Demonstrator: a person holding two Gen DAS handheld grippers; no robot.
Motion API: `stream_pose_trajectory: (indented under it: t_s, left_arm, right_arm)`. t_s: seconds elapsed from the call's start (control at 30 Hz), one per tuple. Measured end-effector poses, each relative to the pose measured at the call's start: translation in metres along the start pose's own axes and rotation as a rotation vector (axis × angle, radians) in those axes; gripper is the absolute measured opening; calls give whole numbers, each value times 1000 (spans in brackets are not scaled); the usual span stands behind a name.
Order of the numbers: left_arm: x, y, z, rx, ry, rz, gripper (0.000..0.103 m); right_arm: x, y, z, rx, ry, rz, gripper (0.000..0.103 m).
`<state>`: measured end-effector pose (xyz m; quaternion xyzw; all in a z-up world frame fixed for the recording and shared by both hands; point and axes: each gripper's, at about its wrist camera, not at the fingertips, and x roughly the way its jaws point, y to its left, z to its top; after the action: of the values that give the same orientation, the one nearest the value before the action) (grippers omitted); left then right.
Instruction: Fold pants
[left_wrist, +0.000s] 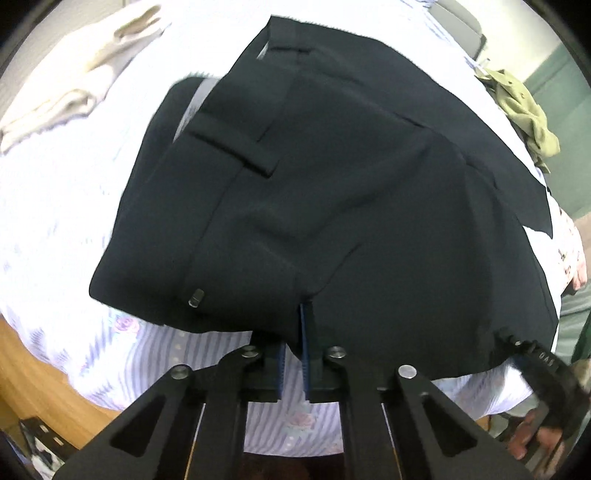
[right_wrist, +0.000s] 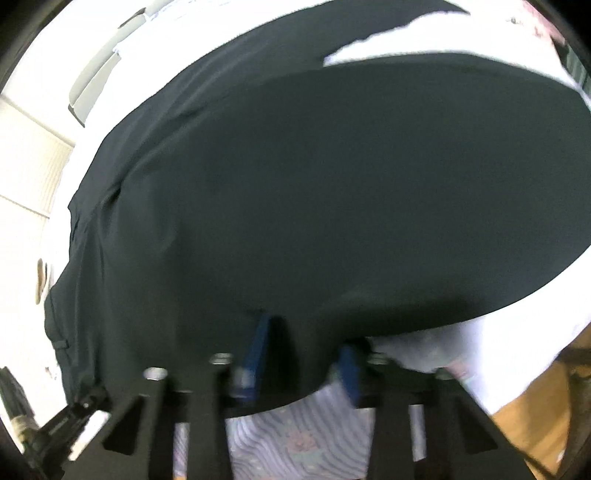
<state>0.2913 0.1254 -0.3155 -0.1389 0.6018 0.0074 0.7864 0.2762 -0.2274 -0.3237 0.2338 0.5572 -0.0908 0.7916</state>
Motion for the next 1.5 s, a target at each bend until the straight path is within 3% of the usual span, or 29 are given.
stream_pose_trajectory:
  t_s: [0.2, 0.33, 0.63, 0.83, 1.0, 1.23, 1.5]
  left_arm:
    - [-42, -21, 7, 50, -29, -16, 7]
    - [-73, -37, 17, 74, -91, -14, 7]
    - [-124, -69, 112, 100, -295, 16, 7]
    - [-114, -79, 185, 133, -352, 47, 7]
    - [-92, -91, 232, 154, -350, 72, 7]
    - [-30, -100, 292, 174, -284, 134, 7]
    - [38, -98, 341, 189, -182, 189, 7]
  right_arm:
    - [-69, 14, 25, -82, -94, 13, 11]
    - [-117, 27, 55, -148, -184, 25, 11]
    - [-142, 79, 134, -252, -300, 73, 11]
    - [-118, 127, 186, -300, -316, 83, 11]
    - [-89, 148, 232, -340, -308, 73, 11]
    - [-18, 175, 284, -391, -248, 55, 11]
    - [68, 195, 324, -409, -115, 14, 11]
